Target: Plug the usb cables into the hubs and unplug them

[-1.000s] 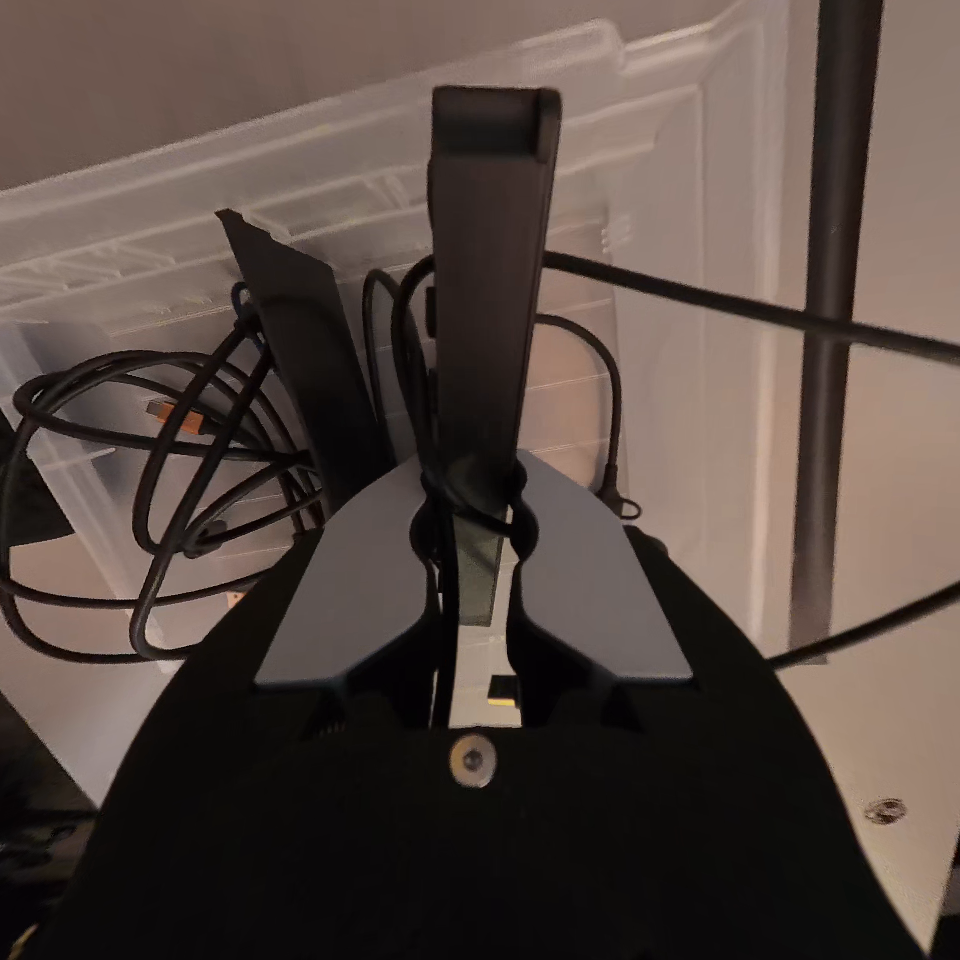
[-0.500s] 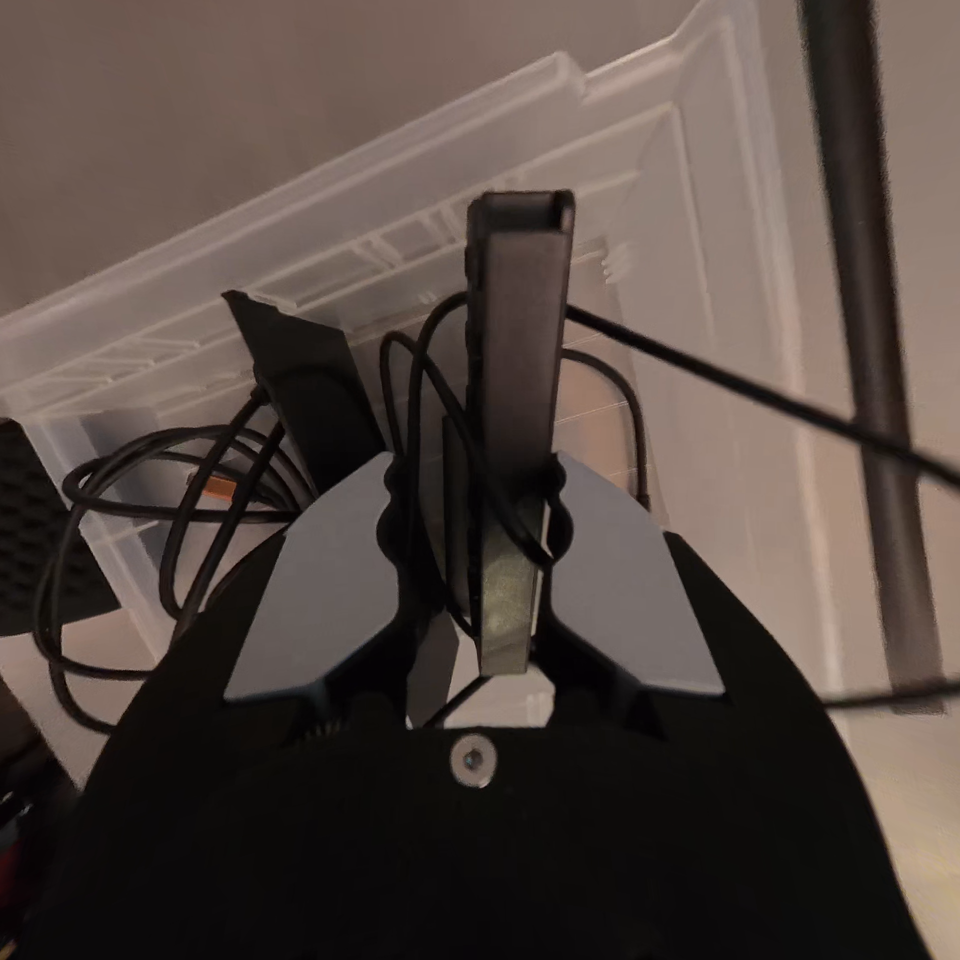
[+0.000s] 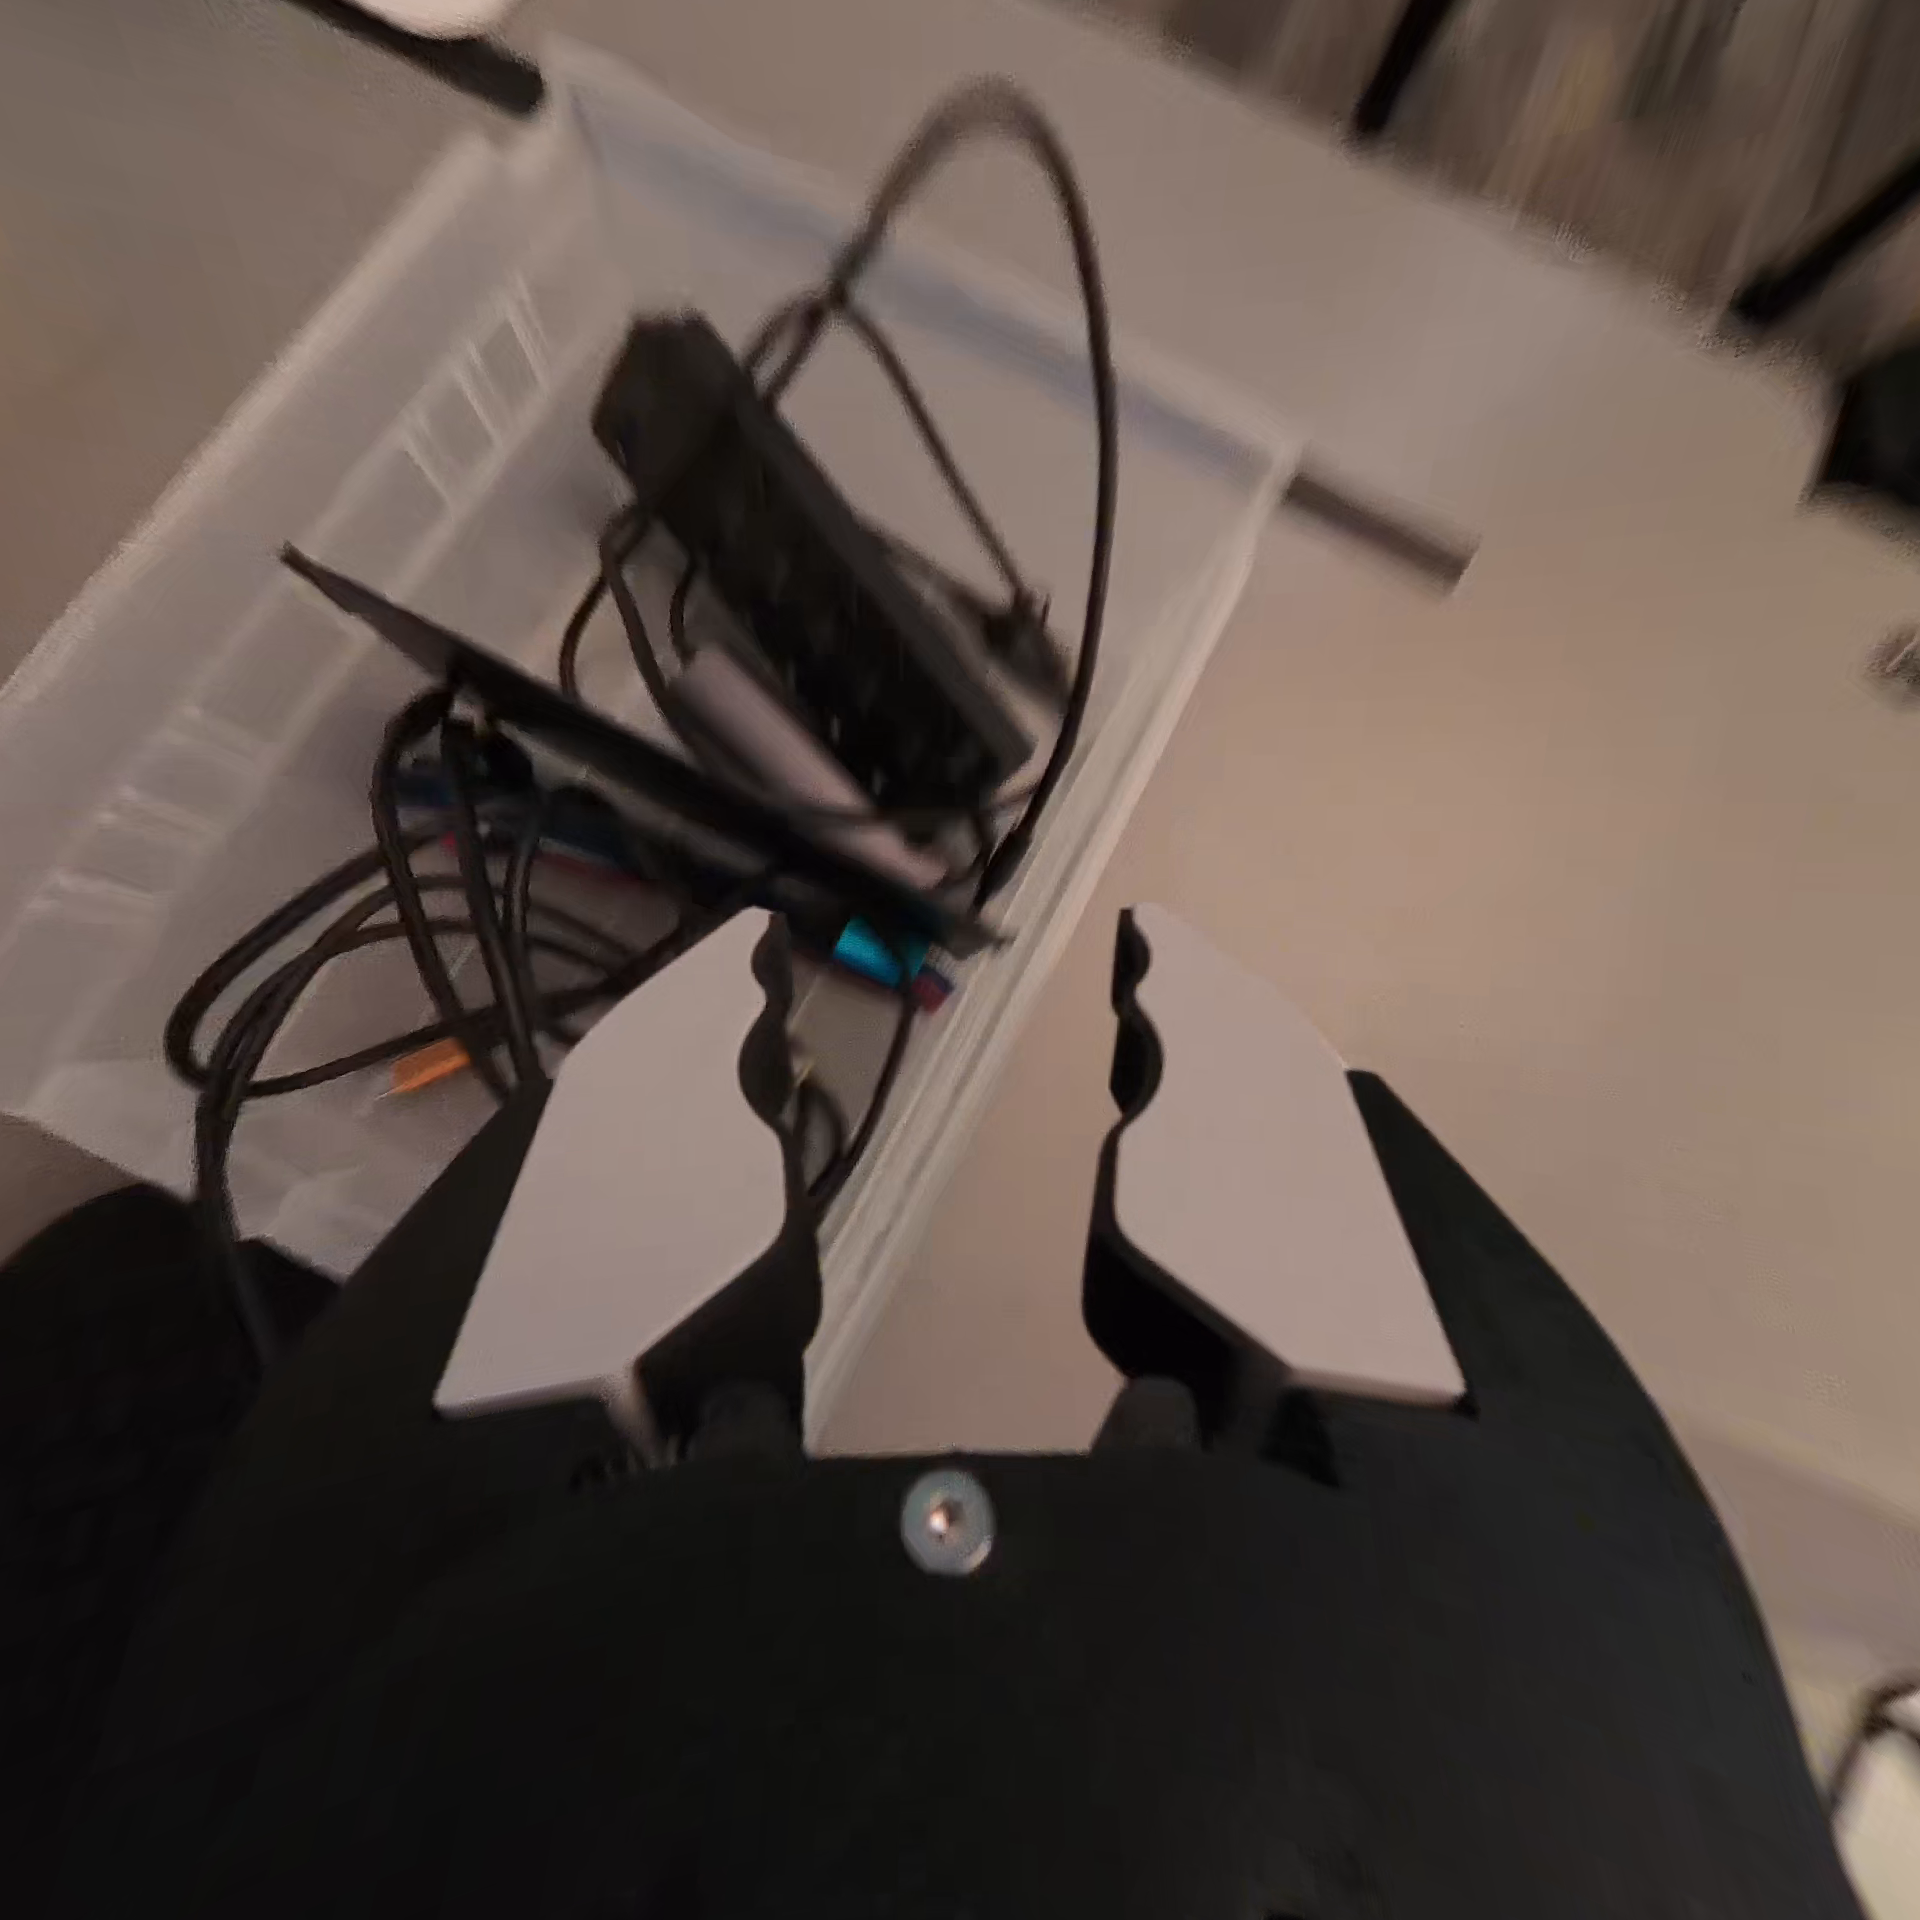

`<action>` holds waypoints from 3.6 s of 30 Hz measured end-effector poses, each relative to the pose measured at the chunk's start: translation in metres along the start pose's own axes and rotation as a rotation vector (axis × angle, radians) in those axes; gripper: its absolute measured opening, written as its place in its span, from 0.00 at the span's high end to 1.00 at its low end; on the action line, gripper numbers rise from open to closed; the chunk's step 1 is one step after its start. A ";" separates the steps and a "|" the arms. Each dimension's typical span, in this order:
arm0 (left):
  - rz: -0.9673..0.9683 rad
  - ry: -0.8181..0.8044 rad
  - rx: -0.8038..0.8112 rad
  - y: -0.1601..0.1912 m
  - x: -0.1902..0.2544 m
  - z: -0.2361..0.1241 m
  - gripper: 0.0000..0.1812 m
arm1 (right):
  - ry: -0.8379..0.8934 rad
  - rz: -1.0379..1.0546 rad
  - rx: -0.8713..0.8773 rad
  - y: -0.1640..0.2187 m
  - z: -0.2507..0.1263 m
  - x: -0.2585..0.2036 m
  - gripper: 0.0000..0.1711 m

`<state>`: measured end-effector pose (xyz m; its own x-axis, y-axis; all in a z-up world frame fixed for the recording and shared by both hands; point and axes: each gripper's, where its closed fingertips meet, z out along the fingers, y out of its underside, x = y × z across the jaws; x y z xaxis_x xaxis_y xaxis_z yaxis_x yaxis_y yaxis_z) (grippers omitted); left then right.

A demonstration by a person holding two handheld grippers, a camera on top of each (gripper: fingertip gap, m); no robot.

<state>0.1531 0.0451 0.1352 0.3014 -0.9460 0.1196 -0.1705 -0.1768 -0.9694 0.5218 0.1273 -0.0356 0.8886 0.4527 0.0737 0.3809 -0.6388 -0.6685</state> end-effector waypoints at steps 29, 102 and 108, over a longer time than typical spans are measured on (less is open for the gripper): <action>-0.730 -0.789 -0.850 0.296 -0.136 -0.295 0.92 | -0.036 0.288 -0.528 0.080 0.044 -0.078 0.95; 0.106 -1.162 -0.054 0.075 0.008 -0.291 0.75 | -0.439 0.330 -0.588 -0.169 0.101 -0.426 0.97; 0.060 -1.015 -0.093 0.078 0.020 -0.262 0.71 | -0.458 0.335 -0.431 -0.216 0.005 -0.330 0.96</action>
<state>-0.1000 -0.0589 0.1186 0.9355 -0.2852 -0.2083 -0.2702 -0.1980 -0.9422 0.1451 0.1186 0.0806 0.8148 0.3441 -0.4667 0.2571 -0.9358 -0.2411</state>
